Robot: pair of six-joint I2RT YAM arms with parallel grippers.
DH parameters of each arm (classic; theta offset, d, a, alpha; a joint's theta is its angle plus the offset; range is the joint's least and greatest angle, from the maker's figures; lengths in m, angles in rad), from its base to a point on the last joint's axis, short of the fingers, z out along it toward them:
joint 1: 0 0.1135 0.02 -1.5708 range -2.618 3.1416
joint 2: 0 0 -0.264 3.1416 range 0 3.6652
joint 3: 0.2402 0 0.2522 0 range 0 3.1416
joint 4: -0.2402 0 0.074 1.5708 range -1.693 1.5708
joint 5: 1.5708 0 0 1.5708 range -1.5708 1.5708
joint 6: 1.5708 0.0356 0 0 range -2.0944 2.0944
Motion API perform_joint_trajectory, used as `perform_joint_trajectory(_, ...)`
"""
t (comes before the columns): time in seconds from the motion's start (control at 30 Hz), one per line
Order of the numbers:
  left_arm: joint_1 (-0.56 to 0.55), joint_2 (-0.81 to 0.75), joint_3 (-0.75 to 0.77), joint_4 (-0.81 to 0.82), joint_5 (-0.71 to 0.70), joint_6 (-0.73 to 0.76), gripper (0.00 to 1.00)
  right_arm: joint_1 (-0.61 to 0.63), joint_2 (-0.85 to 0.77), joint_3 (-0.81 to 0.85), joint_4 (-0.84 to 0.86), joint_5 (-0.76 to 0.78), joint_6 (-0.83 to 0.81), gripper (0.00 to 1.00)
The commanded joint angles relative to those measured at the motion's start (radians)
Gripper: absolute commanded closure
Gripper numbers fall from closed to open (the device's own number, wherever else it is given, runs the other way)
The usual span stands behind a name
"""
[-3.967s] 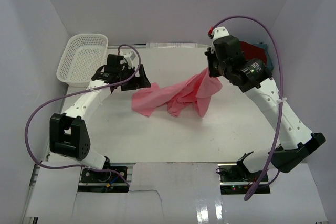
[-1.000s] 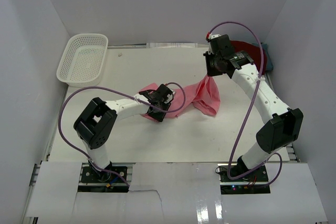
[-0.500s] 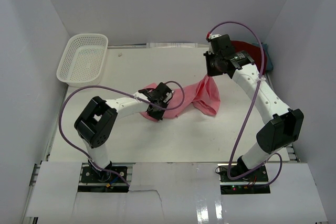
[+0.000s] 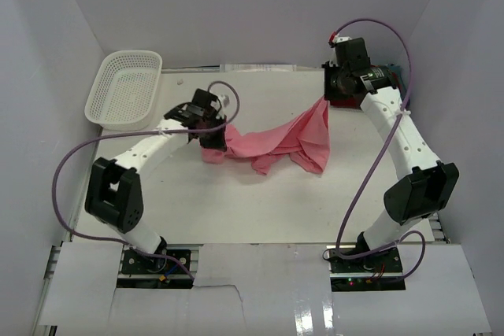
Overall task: Fold and stack the t-shirts
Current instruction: Flatten out the tshirt
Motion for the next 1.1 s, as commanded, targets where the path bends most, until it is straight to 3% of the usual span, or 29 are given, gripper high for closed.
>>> perform_joint_trajectory(0.0, 0.119, -0.203, 0.165, -0.037, 0.118, -0.036, 1.00, -0.047, 0.019, 0.083, 0.007, -0.023, 0.004, 0.91)
perform_joint_trajectory(0.2, 0.271, -0.256, 0.392, -0.129, 0.181, -0.045, 1.00, -0.079, 0.106, 0.204, -0.006, -0.115, 0.008, 0.92)
perform_joint_trajectory(0.4, 0.416, -0.244, 0.458, -0.144, 0.193, -0.070, 1.00, -0.084, 0.150, 0.451, -0.082, -0.113, 0.007, 0.92)
perform_joint_trajectory(0.5, 0.460, -0.250, 0.455, -0.133, 0.193, -0.087, 1.00, -0.085, 0.125, 0.485, -0.093, -0.147, 0.014, 0.92)
perform_joint_trajectory(0.77, 0.553, -0.333, 0.450, -0.060, 0.095, -0.160, 1.00, -0.088, -0.087, 0.324, 0.037, -0.280, 0.009, 0.92)
perform_joint_trajectory(0.87, 0.555, -0.373, 0.459, -0.029, 0.106, -0.168, 1.00, -0.088, -0.130, 0.288, 0.036, -0.415, 0.049, 0.85)
perform_joint_trajectory(0.97, 0.553, -0.365, 0.454, -0.073, 0.126, -0.150, 1.00, -0.058, -0.168, 0.107, 0.069, -0.581, 0.084, 0.85)
perform_joint_trajectory(1.07, 0.553, -0.399, 0.337, -0.061, 0.139, -0.144, 1.00, 0.039, -0.202, -0.189, 0.203, -0.593, 0.104, 0.85)
